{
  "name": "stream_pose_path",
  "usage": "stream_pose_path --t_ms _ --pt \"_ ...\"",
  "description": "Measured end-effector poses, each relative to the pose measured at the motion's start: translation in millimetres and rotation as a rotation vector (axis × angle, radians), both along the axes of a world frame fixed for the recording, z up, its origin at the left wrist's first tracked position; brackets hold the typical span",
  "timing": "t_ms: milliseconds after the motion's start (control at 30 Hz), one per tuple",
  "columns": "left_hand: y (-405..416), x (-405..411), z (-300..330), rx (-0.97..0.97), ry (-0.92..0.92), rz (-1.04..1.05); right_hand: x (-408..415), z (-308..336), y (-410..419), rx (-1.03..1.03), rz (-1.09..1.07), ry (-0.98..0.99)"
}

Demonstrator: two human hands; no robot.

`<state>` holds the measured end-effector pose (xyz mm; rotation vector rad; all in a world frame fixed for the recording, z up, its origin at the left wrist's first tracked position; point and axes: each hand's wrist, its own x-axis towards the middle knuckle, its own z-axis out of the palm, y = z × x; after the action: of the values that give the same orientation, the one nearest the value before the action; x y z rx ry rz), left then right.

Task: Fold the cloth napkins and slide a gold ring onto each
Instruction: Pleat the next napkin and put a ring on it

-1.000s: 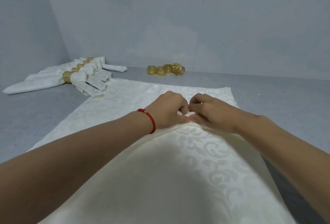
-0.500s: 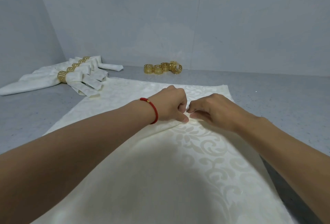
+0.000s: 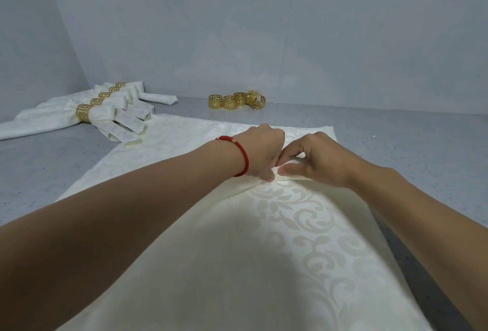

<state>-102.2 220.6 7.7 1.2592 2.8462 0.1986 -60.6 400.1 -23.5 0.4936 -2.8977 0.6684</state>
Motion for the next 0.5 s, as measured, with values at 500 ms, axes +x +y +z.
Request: stream_pose_path --t_ms 500 --pt "-69 -49 -13 0.223 0.008 0.322 -51 17 -42 0.072 -0.053 0.026"
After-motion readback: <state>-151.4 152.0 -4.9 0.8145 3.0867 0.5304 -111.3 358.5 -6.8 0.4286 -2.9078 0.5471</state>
